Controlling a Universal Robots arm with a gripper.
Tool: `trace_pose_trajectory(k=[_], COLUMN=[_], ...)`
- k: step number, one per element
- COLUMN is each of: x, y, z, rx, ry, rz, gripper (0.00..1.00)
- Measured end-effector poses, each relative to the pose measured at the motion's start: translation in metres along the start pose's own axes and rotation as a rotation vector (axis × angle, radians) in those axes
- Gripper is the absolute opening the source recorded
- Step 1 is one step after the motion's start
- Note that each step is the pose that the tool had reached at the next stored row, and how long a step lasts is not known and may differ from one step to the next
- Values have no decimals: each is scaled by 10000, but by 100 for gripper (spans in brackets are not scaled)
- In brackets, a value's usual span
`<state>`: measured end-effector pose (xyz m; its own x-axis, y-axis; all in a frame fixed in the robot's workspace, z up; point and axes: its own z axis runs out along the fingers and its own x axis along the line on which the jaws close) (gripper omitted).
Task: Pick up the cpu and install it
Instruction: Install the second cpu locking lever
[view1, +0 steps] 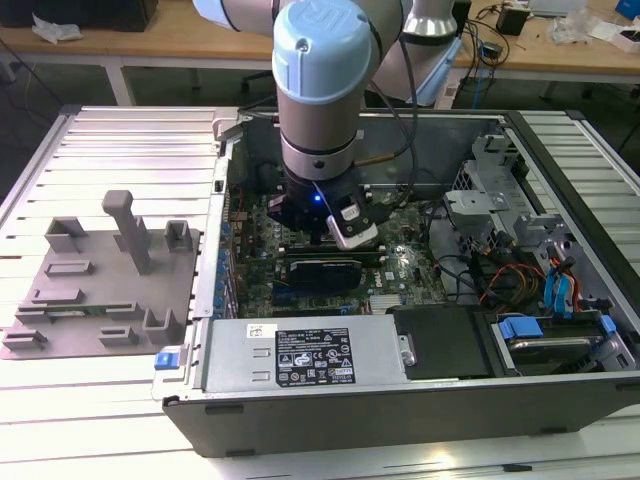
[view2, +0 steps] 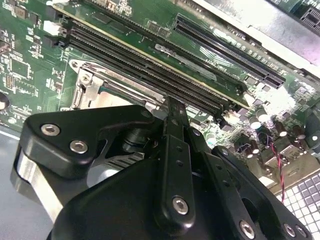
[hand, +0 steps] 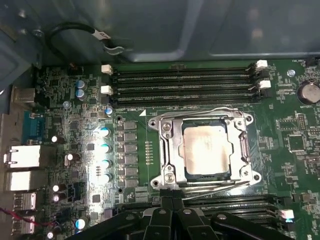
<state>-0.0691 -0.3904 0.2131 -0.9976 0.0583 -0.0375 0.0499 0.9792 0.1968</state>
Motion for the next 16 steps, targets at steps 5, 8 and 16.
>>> trace_pose_trajectory(k=[5,8,16], x=[10,31,81], y=[-30,-38,-61], z=[40,68,166], rx=[-255,-436,-602], ry=[12,21,27], rz=[14,22,29], gripper=[11,11,11])
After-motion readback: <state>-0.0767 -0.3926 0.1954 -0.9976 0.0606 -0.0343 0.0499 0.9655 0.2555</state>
